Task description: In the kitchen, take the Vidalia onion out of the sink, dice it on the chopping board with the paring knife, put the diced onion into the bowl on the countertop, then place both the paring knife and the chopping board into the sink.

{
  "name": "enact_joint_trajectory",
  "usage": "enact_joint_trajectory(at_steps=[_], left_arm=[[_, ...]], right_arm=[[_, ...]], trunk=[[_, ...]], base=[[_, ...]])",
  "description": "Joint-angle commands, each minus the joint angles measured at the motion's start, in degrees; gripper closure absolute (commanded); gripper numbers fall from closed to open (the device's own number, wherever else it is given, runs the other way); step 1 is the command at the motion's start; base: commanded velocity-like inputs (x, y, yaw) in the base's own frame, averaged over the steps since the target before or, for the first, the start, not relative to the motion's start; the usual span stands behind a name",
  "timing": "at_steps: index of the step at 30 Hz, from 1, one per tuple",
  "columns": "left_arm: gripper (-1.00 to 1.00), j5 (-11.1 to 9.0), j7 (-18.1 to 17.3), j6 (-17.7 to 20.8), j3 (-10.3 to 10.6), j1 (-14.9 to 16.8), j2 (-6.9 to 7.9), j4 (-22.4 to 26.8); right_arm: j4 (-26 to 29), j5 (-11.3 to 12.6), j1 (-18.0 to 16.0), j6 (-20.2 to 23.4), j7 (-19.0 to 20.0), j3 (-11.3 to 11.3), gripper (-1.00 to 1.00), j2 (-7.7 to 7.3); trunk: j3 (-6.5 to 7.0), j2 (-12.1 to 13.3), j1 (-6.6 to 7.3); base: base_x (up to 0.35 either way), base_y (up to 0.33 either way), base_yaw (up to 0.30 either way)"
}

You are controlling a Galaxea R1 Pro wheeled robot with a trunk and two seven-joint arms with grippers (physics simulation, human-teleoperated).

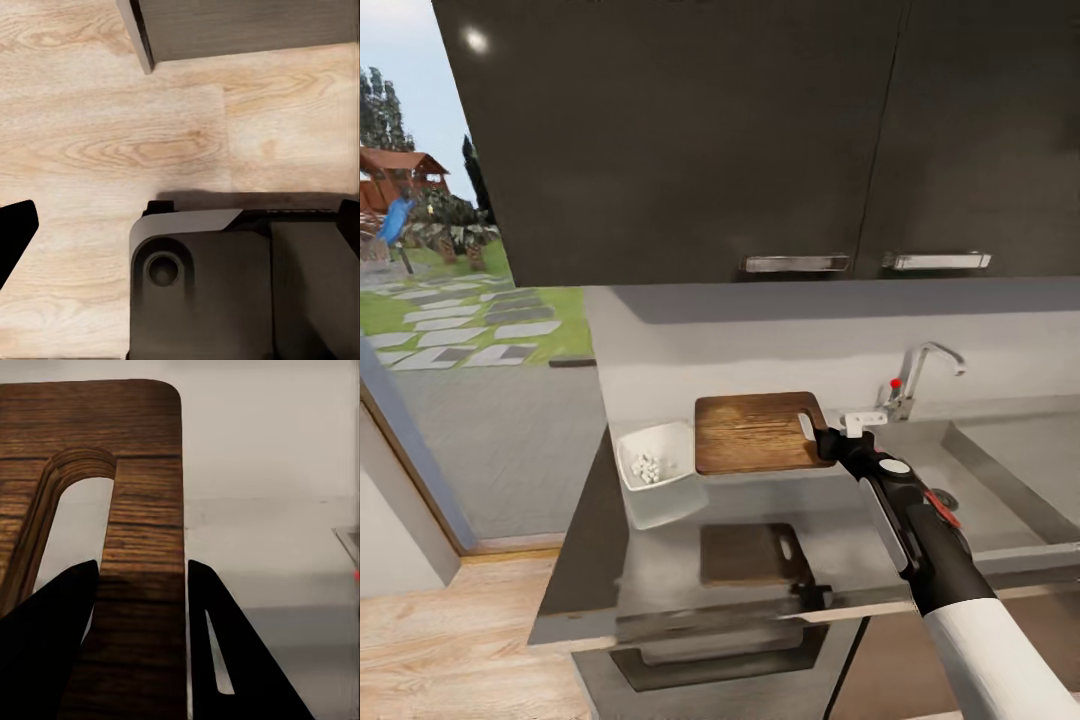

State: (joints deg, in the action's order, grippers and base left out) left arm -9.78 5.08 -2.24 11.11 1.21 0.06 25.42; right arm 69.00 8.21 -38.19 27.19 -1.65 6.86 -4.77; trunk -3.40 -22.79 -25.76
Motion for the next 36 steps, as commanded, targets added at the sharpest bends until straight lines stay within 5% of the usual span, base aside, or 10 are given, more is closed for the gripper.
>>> enact_joint_trajectory(at_steps=[1, 36], left_arm=[[-1.0, -0.6, 0.5, -0.2, 0.5, 0.0, 0.04, 0.0], [-1.0, -0.6, 0.5, -0.2, 0.5, 0.0, 0.03, -0.1]], right_arm=[[0.1, 0.5, 0.0, 0.2, -0.1, 0.1, 1.0, -0.07], [0.0, 0.4, 0.0, 0.2, -0.2, 0.1, 1.0, 0.08]], trunk=[[-0.16, -0.1, -0.03], [-0.36, -0.1, -0.03]], base=[[-0.075, -0.312, 0.154], [-0.019, -0.312, 0.033]])
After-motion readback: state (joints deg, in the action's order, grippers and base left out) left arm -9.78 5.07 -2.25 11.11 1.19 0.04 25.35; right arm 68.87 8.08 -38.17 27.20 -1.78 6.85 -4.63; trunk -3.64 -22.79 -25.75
